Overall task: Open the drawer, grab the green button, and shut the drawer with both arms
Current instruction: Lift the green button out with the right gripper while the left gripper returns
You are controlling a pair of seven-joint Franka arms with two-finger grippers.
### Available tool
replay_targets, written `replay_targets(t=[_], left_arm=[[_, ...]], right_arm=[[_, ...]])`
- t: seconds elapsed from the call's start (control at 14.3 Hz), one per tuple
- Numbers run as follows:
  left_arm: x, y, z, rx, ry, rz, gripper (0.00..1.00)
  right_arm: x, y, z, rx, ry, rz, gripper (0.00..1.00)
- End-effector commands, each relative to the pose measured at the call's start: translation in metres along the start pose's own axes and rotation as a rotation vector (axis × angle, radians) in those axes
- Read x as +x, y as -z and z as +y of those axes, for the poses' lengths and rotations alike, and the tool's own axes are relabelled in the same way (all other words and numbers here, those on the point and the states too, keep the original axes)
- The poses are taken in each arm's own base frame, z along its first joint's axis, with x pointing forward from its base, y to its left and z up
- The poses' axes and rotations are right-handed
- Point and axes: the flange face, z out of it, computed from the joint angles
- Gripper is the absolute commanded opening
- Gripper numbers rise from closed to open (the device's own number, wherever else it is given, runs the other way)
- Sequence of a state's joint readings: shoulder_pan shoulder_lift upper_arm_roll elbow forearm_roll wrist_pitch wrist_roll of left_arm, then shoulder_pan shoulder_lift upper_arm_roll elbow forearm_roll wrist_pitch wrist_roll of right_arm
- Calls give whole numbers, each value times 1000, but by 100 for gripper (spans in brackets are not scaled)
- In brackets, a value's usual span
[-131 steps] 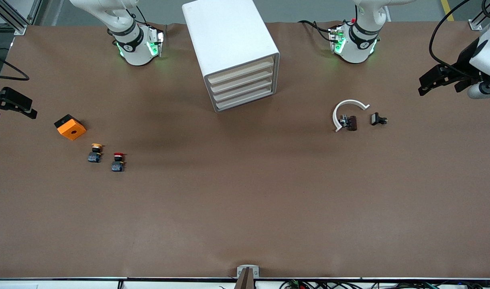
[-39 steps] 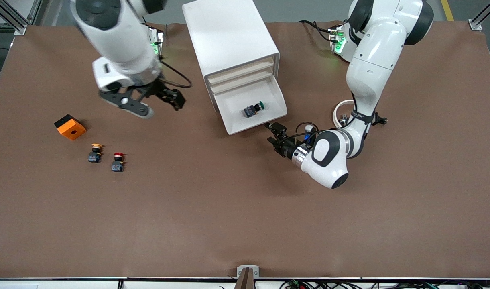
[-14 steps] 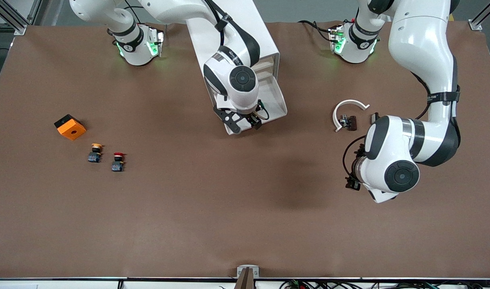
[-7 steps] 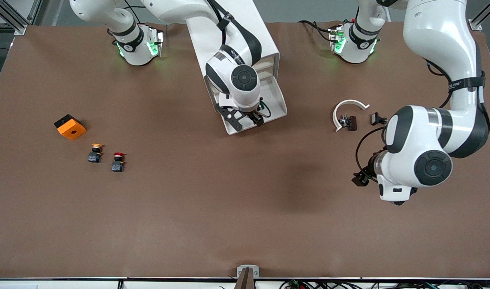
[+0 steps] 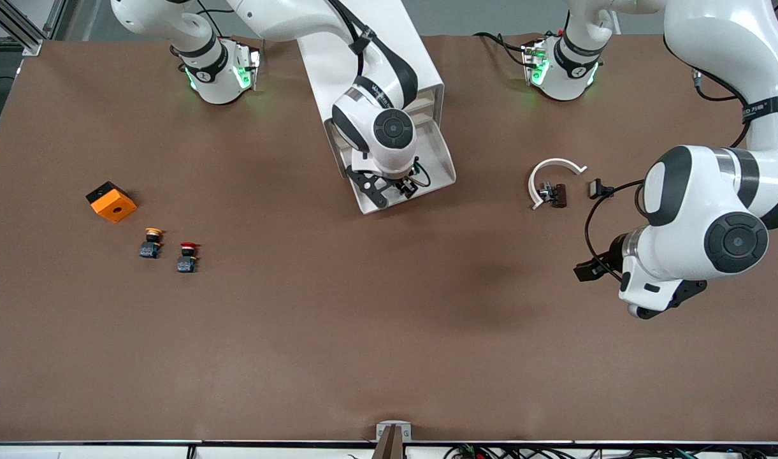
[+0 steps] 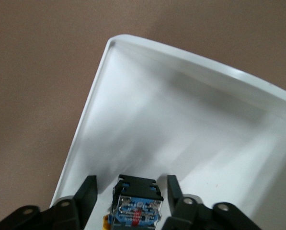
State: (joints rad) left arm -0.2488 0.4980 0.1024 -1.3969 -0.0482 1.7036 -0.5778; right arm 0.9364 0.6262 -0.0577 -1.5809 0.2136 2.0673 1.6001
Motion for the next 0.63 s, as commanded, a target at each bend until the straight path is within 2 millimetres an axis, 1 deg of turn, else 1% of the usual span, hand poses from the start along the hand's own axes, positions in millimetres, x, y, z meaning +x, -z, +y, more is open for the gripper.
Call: replay_targets(t=[0.0, 0.07, 0.14, 0.42, 0.56], left_arm=[[-15, -20, -10, -12, -44, 38, 100], [-17, -30, -10, -13, -55, 40, 100], [-17, -34, -9, -14, -64, 43, 100], [-23, -59, -8, -2, -85, 26, 100], [-27, -72, -11, -10, -86, 32, 100]], right_arm=[[-5, -2, -1, 0, -9, -38, 35], [-7, -2, -1, 1, -9, -41, 30], [-7, -3, -1, 0, -9, -40, 26], [-7, 4, -2, 6, -11, -43, 26], [-4, 16, -4, 21, -20, -48, 26]])
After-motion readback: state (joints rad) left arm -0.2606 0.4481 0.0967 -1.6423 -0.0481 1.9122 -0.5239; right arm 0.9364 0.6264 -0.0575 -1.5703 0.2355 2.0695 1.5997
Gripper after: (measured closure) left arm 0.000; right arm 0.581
